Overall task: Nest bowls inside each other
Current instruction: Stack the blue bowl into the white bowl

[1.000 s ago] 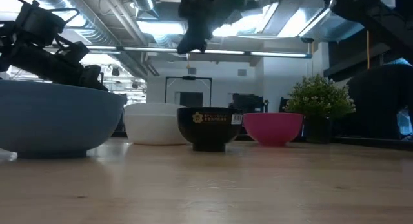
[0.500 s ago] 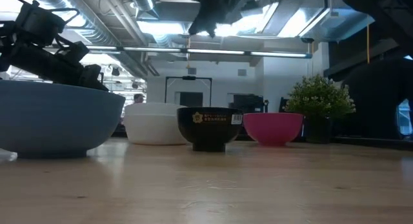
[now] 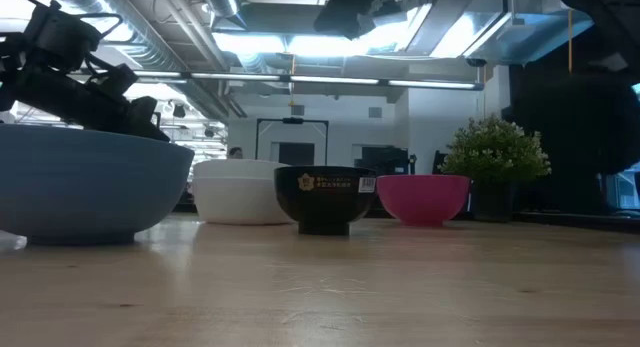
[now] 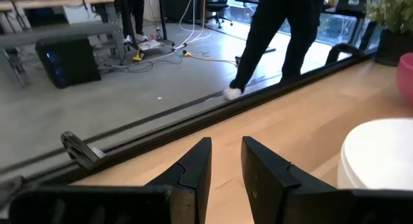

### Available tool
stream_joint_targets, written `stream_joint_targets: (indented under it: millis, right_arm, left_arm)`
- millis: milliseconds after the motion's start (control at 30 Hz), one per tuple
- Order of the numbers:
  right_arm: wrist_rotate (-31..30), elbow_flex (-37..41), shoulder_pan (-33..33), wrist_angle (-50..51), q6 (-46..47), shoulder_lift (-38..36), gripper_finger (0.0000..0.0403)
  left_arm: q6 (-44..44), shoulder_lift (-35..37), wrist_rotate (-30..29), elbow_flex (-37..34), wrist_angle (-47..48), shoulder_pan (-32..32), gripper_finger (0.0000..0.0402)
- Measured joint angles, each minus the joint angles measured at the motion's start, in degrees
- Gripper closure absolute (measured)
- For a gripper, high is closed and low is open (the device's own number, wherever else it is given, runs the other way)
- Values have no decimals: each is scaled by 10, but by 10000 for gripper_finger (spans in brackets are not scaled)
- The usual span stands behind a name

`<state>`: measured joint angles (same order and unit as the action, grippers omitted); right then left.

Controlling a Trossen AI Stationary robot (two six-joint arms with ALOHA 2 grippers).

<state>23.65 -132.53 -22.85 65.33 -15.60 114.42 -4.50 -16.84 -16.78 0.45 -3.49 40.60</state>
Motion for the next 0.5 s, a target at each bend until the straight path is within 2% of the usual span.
stream_joint_targets:
  millis: [100,267,500]
  right_arm:
    - [13,70,2,-103,9,-12,385]
    - [30,247,2,-236,34,-69,398]
    - [17,548,2,-490,115,-230,379]
  left_arm:
    - [-18,0,1,0,0,0,321]
    - [-25,0,26,0,-1,0,321]
    - [-25,0,31,0,-14,0,321]
